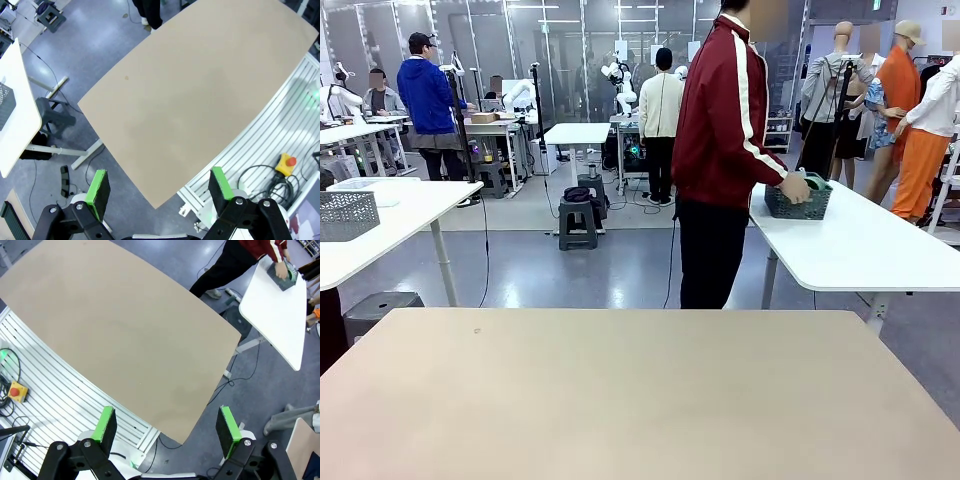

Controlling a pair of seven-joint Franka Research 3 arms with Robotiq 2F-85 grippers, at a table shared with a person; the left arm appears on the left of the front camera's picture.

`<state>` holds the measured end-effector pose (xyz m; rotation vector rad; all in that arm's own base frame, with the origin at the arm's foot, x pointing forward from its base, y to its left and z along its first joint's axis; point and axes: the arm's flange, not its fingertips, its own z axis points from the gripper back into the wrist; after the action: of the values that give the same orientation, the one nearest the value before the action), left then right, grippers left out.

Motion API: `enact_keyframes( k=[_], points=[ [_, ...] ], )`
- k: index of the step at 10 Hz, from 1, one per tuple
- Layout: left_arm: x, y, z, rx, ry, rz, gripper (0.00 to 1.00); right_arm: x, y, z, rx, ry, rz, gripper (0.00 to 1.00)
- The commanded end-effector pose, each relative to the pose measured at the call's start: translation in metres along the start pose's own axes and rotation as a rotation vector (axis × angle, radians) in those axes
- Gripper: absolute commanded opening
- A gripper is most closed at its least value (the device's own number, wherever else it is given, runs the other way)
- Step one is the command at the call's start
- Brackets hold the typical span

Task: Fold the towels and place them in the basket.
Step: When a person lays out a Towel with hook on the table, fold it in half twice.

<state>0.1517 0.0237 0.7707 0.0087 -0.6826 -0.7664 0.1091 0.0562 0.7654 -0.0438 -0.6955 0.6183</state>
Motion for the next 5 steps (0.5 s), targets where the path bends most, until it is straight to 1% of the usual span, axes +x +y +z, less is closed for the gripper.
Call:
enact_keyframes(
  k=[1,5],
  points=[
    [0.0007,-0.0003,0.0014,0.0,-0.005,-0.001,1.0,-0.0046,0.0036,0.0074,-0.007,-0.011,0.003,1.0],
    [0.0007,-0.0003,0.0014,0.0,-0.005,-0.001,1.0,-0.0046,0.0036,0.0074,-0.007,-0.011,0.003,1.0]
  ],
)
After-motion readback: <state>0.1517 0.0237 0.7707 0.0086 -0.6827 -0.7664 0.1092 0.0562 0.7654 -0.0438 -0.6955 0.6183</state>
